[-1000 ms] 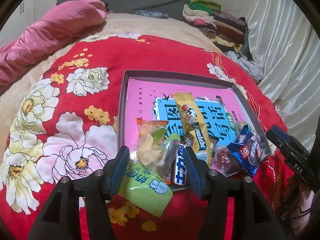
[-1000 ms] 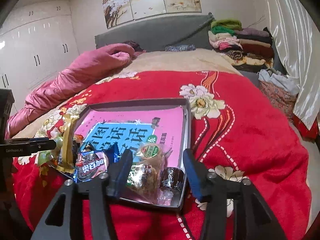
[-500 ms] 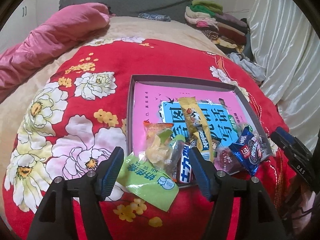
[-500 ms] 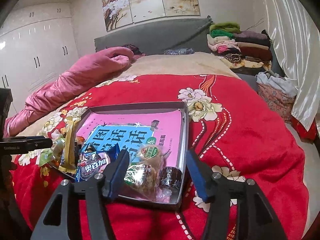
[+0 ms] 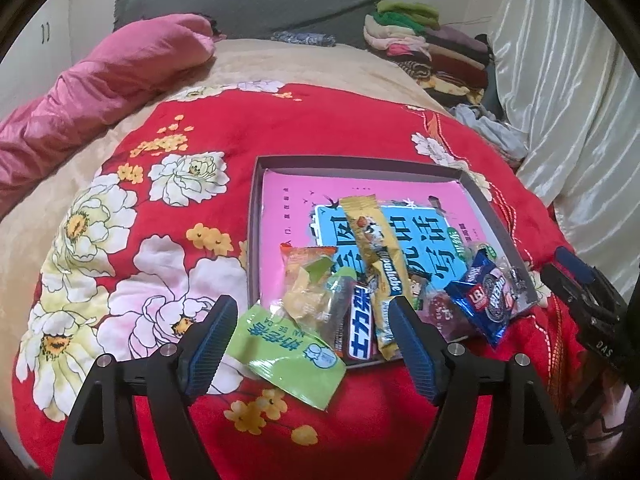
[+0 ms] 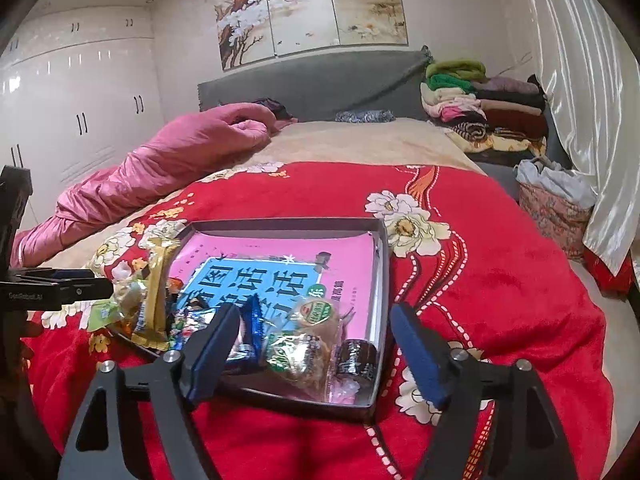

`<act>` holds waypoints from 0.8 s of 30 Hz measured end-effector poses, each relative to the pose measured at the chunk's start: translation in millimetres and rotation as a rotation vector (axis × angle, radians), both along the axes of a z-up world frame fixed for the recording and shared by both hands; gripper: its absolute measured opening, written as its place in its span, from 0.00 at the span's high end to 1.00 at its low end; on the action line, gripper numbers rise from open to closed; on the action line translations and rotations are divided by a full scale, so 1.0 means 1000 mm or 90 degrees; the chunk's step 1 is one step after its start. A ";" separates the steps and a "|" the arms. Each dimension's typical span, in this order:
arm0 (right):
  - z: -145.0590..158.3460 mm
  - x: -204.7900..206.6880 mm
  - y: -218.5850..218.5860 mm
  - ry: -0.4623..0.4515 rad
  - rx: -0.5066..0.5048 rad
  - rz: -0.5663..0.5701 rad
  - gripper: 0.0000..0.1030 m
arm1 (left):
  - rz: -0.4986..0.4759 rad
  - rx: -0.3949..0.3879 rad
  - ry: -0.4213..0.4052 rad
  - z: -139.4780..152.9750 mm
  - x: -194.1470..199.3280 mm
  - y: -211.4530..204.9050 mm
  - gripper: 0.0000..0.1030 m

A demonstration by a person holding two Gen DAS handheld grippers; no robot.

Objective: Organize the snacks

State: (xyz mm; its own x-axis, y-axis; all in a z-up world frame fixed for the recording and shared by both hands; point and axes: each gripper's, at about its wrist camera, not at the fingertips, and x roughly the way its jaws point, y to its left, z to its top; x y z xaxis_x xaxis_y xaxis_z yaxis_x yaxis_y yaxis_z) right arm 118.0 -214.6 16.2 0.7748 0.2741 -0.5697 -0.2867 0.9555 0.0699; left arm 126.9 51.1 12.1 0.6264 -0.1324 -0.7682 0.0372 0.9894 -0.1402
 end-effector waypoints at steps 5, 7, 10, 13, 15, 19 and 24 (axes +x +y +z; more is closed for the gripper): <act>0.007 -0.012 0.008 -0.022 0.001 0.012 0.17 | 0.002 -0.005 -0.003 0.003 -0.006 -0.003 0.23; 0.010 -0.016 0.011 -0.026 0.003 0.016 0.10 | 0.002 -0.008 -0.004 0.004 -0.010 -0.005 0.23; 0.012 -0.025 0.018 -0.029 0.003 0.017 0.08 | 0.003 -0.011 -0.005 0.005 -0.018 -0.008 0.23; 0.015 -0.034 0.024 -0.031 0.006 0.017 0.04 | 0.000 -0.018 -0.005 0.004 -0.026 -0.011 0.22; 0.017 -0.040 0.028 -0.030 0.000 0.012 0.04 | 0.002 -0.011 -0.005 0.003 -0.031 -0.014 0.22; 0.016 -0.051 0.030 -0.008 0.006 -0.004 0.03 | 0.002 -0.016 -0.005 0.001 -0.042 -0.019 0.22; 0.011 -0.062 0.025 0.039 0.025 -0.039 0.03 | 0.003 -0.018 0.007 -0.003 -0.057 -0.024 0.22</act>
